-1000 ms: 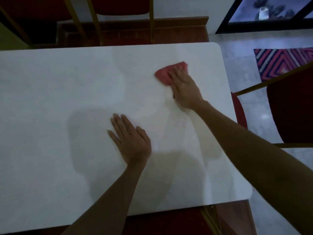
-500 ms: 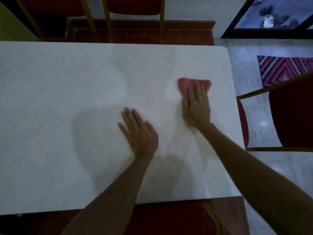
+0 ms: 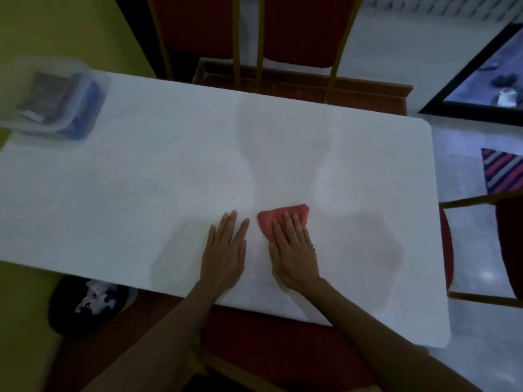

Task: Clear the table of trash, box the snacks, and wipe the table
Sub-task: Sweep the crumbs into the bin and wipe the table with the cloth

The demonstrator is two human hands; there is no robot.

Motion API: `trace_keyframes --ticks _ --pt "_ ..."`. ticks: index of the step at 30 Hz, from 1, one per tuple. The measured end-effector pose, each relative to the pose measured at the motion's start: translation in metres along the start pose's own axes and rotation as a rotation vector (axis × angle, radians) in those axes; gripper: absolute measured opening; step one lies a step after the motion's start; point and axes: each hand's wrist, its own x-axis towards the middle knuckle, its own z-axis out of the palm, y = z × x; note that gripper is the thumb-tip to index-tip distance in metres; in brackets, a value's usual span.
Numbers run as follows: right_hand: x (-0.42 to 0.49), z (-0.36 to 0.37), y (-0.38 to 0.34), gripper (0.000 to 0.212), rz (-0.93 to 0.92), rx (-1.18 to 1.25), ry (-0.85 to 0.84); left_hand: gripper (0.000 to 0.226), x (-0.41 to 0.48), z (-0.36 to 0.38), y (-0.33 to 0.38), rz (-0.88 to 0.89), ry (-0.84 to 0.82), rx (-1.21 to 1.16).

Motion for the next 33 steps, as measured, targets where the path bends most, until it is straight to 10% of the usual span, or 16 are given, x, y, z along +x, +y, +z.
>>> trace_keyframes --ticks 17,24,33 --pt "0.031 0.048 -0.19 0.075 -0.532 -0.001 -0.318 0.058 -0.11 -0.052 -0.127 -0.469 0.034 -0.142" --pt "0.038 0.031 -0.254 0.064 -0.291 0.554 -0.284 0.035 -0.084 -0.104 -0.136 -0.659 0.209 -0.712" --pt "0.045 0.038 -0.236 0.034 0.038 0.261 -0.109 0.033 -0.07 -0.116 -0.149 -0.777 -0.227 -0.642"
